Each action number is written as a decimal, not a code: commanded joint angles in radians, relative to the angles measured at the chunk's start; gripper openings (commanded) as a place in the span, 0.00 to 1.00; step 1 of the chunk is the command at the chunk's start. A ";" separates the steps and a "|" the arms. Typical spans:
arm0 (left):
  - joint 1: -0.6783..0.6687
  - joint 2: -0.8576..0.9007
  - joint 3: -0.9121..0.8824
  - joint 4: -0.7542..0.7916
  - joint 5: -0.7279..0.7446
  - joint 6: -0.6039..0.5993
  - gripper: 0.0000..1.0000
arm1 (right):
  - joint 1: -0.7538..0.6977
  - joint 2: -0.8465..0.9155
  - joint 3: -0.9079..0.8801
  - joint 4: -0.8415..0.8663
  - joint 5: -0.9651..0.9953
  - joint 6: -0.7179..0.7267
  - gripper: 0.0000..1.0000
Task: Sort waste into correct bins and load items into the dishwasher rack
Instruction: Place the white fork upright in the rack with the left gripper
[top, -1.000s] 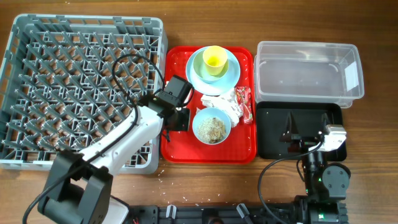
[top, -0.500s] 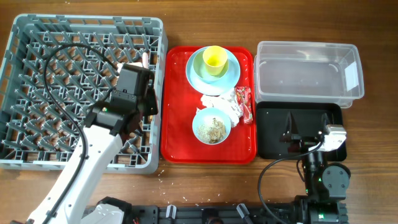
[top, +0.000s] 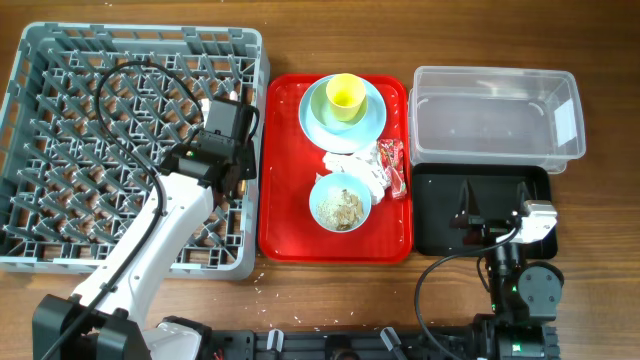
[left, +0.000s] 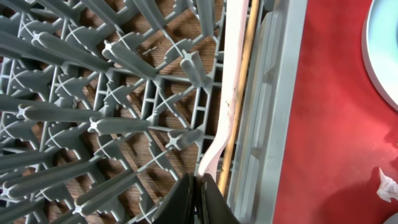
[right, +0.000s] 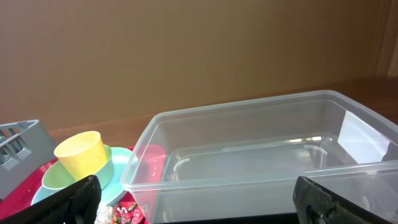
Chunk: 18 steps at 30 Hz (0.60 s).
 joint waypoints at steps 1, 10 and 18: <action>0.005 0.017 0.017 0.006 -0.025 0.013 0.07 | -0.003 -0.003 -0.001 0.003 -0.005 -0.014 1.00; 0.005 -0.003 0.023 0.013 -0.071 -0.003 0.46 | -0.003 -0.003 -0.001 0.003 -0.005 -0.014 1.00; 0.005 -0.285 0.074 -0.005 0.195 -0.111 0.77 | -0.003 -0.003 -0.001 0.003 -0.005 -0.014 1.00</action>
